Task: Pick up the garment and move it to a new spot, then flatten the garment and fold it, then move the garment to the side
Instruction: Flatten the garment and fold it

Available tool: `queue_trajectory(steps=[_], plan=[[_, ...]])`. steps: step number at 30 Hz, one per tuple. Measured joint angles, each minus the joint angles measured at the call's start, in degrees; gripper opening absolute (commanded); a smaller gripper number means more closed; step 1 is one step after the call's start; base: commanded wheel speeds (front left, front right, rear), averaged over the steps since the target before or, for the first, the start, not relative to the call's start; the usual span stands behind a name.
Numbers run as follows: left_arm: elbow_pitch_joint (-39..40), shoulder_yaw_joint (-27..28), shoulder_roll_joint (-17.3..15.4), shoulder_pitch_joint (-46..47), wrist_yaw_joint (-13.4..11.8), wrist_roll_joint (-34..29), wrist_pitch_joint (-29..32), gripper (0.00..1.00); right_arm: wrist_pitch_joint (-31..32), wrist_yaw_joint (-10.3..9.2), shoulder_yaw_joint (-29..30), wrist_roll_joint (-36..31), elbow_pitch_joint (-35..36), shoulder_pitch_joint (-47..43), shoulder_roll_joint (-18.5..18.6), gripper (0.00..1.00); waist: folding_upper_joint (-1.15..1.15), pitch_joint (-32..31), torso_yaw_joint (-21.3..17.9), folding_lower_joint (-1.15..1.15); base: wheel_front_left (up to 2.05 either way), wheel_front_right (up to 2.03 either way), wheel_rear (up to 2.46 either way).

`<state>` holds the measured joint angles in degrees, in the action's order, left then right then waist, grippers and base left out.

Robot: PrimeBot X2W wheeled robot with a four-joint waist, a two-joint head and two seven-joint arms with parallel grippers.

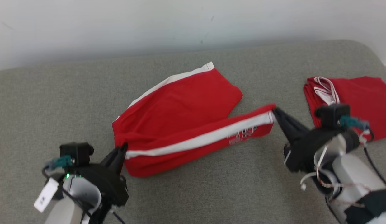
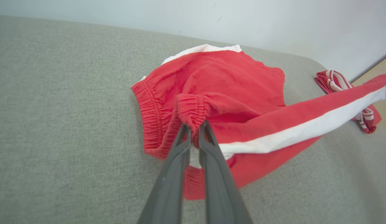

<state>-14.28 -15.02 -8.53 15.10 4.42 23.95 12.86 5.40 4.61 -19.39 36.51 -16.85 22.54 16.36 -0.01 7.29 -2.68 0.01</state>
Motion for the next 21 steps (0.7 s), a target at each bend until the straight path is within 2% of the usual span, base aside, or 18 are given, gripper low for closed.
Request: queue_trajectory(steps=[4, 10, 21], plan=[[-1.44, 0.19, 0.22, 5.43, 0.7, 1.37, 1.85, 0.0, 2.46, 0.45, -0.38, -0.04, -2.27, 8.36, -0.14, 0.0, 0.0, 2.17, 0.44, 0.0, 0.0, 0.0, 0.0], [-4.5, 0.88, 0.9, 12.56, 1.18, 2.56, 3.59, 0.0, 5.69, 0.94, -0.96, -0.14, -9.55, 21.11, -1.18, 0.0, 0.0, 5.61, 1.58, 0.01, 0.0, 0.0, 0.0], [-9.29, 1.07, 1.75, 22.09, 1.43, 2.8, 4.45, 0.0, 7.12, 1.0, -2.82, -2.87, -21.76, 35.8, -3.65, 0.0, 0.0, 12.06, 4.99, 0.01, 0.0, 0.0, 0.0]])
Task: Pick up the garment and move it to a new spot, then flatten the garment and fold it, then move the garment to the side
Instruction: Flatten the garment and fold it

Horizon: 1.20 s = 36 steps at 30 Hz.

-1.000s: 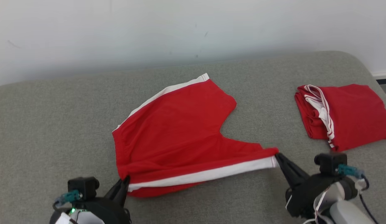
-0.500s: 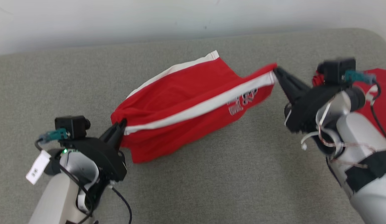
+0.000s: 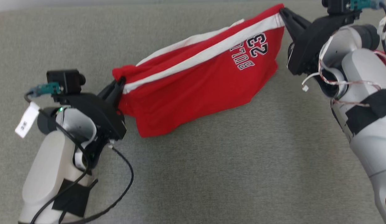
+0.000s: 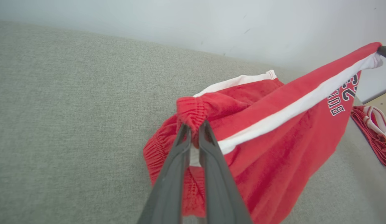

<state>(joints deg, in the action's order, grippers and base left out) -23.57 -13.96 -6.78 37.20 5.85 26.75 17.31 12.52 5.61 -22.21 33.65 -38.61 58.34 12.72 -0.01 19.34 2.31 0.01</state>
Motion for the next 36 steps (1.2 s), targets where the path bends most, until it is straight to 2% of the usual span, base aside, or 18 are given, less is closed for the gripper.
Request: queue_trajectory(steps=[4, 11, 17, 18, 19, 20, 30, 36], plan=[[-2.01, 0.15, 1.19, 2.8, 0.23, 0.53, -0.44, 0.0, -0.46, 0.01, -0.73, -1.18, -4.02, 3.04, -0.53, 0.0, 0.0, 2.53, 1.16, 0.0, 0.0, 0.0, 0.0], [-5.5, 0.03, 1.35, 6.95, 0.3, 0.45, -2.35, 0.0, -3.22, 0.02, -1.36, -2.56, -9.5, 8.11, -2.59, 0.0, 0.0, 6.63, 2.66, 0.0, 0.0, 0.0, 0.0], [-9.24, -0.56, 1.71, 9.25, 0.75, 0.44, -4.38, 0.0, -5.63, 0.03, -1.9, -3.18, -14.81, 9.19, -3.38, 0.0, 0.0, 8.59, 3.46, 0.0, 0.0, 0.0, 0.0], [-9.71, -0.87, 1.71, 9.3, 0.78, 0.34, -5.04, 0.1, -6.17, 0.05, -1.9, -3.19, -15.35, 9.29, -3.64, 0.0, 0.0, 8.69, 3.5, -0.01, 0.0, 0.0, 0.0], [-10.31, -1.09, 1.7, 9.41, 0.81, 0.09, -5.83, 0.48, -6.93, 0.26, -1.91, -3.19, -15.94, 9.34, -3.93, 0.47, 0.0, 8.68, 3.49, -0.01, 0.0, 0.0, 0.0], [-10.73, -1.31, 1.7, 9.54, 0.81, -0.14, -6.31, 1.0, -7.54, 0.45, -1.9, -3.19, -16.5, 9.35, -4.13, 1.0, 0.0, 8.63, 3.43, -0.01, 0.0, 0.0, 0.0], [-12.89, -1.52, 2.11, 9.71, 1.21, -0.68, -14.9, 1.0, -15.8, 1.03, -1.07, -2.45, -19.74, 8.48, -3.93, 1.0, 0.0, 6.02, 3.33, -0.02, 0.0, 0.0, 0.0], [-12.07, -1.59, 2.16, 3.24, 1.22, -0.86, -20.52, 1.0, -19.61, 1.31, -1.78, -1.96, -21.26, 2.59, -3.57, 1.0, 0.01, 3.03, 3.26, -0.02, 0.0, 0.0, 0.0]])
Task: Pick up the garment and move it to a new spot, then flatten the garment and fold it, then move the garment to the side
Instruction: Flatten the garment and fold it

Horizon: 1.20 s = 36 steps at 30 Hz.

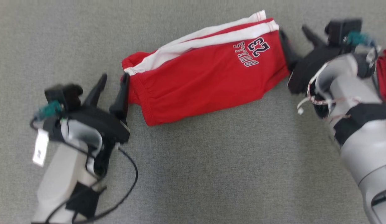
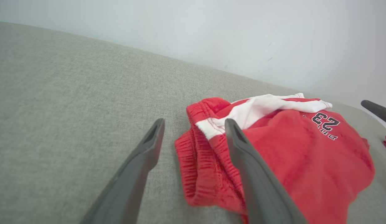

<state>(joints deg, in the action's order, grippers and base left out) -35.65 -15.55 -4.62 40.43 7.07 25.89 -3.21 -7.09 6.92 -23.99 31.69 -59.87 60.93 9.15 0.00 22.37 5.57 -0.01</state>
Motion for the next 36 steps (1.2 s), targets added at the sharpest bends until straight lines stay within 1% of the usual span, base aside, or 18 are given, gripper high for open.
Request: queue_trajectory(steps=[3, 7, 15, 17, 23, 28, 32, 34, 36], plan=[[1.67, -0.47, 0.11, -4.96, 0.0, -0.07, -2.22, 1.0, -0.59, 0.15, -1.0, -0.03, -1.13, -2.72, -0.2, 1.0, 0.0, -2.09, -0.42, 0.0, 0.0, 0.0, 0.0], [2.82, -2.15, 0.86, -7.54, 0.0, -0.05, -2.97, 1.0, -1.09, 0.15, -1.54, -0.07, -1.44, -3.16, -0.02, 1.0, 0.0, -3.55, -1.12, 0.0, 0.0, 0.0, 0.0], [2.9, -3.81, 1.24, -7.35, 0.01, 0.36, -3.36, 1.0, -0.99, 0.15, -2.58, -0.59, -3.15, -3.26, -0.35, 1.0, 0.0, -4.01, -1.69, 0.0, 0.0, 0.0, 0.0], [1.79, -4.37, 1.26, -7.11, 0.01, 0.23, -2.35, 1.0, -0.96, 0.15, -2.76, -0.62, -3.5, -3.24, -0.78, 1.0, 0.0, -3.77, -1.7, 0.0, 0.0, 0.0, 0.0], [-0.63, -5.54, 1.36, -5.73, -0.11, -0.9, -1.77, 1.0, -0.41, 0.16, -3.12, -0.62, -5.25, -3.07, -1.77, 1.0, 0.0, -2.86, -1.7, 0.0, 0.0, 0.0, 0.0], [-1.1, -7.8, 0.89, -4.08, -2.38, -5.94, -1.87, 1.0, 0.12, 0.16, -3.61, -0.64, -6.61, -2.91, -2.07, 1.0, 0.0, -2.14, -1.6, 0.01, 0.0, 0.0, 0.0], [-2.38, -8.9, 0.64, -3.46, -4.05, -7.99, -1.86, 1.0, 0.55, 0.16, -3.65, -0.64, -7.51, -2.85, -2.32, 1.0, 0.0, -1.62, -1.5, 0.01, 0.0, 0.0, 0.0], [-2.65, -9.2, 0.71, -3.46, -5.28, -8.6, -1.86, 1.0, 0.63, 0.15, -3.65, -0.64, -8.26, -2.83, -2.47, 1.0, 0.0, -1.5, -1.43, 0.01, 0.0, 0.0, 0.0], [-3.02, -9.32, 0.73, -3.45, -5.72, -9.45, -1.68, 1.0, 0.91, 0.15, -3.65, -0.64, -8.69, -2.83, -2.6, 1.0, 0.0, -1.38, -1.35, 0.01, 0.0, 0.0, 0.0]])
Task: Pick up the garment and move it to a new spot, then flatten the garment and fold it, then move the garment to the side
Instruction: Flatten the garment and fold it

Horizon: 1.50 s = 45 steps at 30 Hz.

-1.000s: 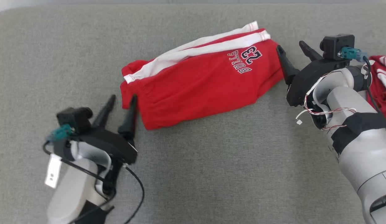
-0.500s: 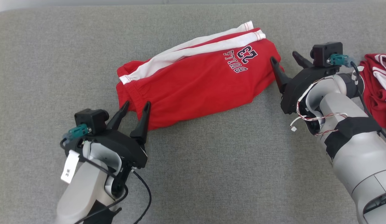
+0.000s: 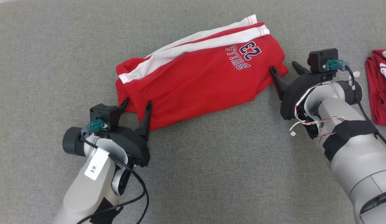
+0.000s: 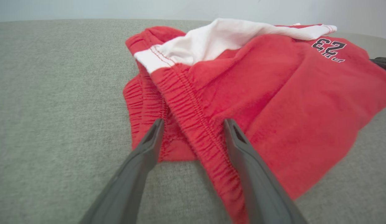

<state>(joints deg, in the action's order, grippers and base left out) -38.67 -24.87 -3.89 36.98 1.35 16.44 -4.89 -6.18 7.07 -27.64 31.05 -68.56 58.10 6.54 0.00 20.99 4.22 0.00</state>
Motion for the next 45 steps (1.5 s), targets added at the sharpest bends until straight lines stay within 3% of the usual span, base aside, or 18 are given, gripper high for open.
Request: queue_trajectory(steps=[5, 11, 12, 13, 14, 28, 39, 45], plan=[[-0.65, -0.41, 0.22, 0.24, -1.24, -0.79, 0.0, 1.0, 0.22, 0.0, 0.02, 0.02, -0.69, 0.05, -0.56, 1.0, 0.0, 0.42, 0.24, 0.0, 0.0, 0.0, 0.0], [-1.42, 0.07, 0.8, 1.11, -0.96, 0.65, -0.12, 1.0, 0.73, 0.0, -0.1, 0.13, -1.48, 1.24, -1.05, 1.0, 0.0, 1.11, 0.72, 0.0, 0.0, 0.0, 0.0], [-1.6, 0.09, 0.87, 1.12, -0.81, 0.86, -0.12, 0.53, 0.83, 0.0, -0.1, 0.25, -1.58, 1.24, -1.15, 0.45, 0.0, 1.19, 0.78, 0.0, 0.0, 0.0, 0.0], [-1.74, 0.2, 1.01, 1.14, -0.73, 1.47, -0.12, 0.22, 0.88, 0.0, -0.13, 0.43, -1.6, 1.24, -1.2, 0.0, 0.0, 1.27, 0.83, 0.0, 0.0, 0.0, 0.0], [-1.91, 0.29, 1.11, 1.2, -0.42, 2.05, -0.12, 0.0, 0.88, 0.0, -0.2, 0.54, -1.58, 1.24, -1.22, 0.0, 0.0, 1.35, 0.89, 0.0, 0.0, 0.0, 0.0], [-4.78, 0.6, 1.25, 1.23, 1.27, 3.71, -1.29, 0.0, -2.34, 0.08, 0.57, 3.2, -1.03, -0.77, -1.88, 0.0, 0.0, -0.67, 0.31, 0.0, 0.0, 0.0, 0.0], [-5.0, -0.12, 1.29, -5.16, 2.79, 5.43, -3.83, 0.0, -6.67, 0.08, -0.03, 6.91, 4.31, -12.25, -1.58, 0.0, 0.0, -6.57, -0.63, 0.0, 0.0, 0.0, 0.0], [-3.88, -1.1, 1.26, -10.48, 3.31, 5.97, -4.53, 0.0, -7.49, 0.09, -0.52, 8.82, 8.03, -19.09, 0.47, 0.0, 0.0, -11.0, -1.34, -0.01, 0.0, 0.0, 0.0]])
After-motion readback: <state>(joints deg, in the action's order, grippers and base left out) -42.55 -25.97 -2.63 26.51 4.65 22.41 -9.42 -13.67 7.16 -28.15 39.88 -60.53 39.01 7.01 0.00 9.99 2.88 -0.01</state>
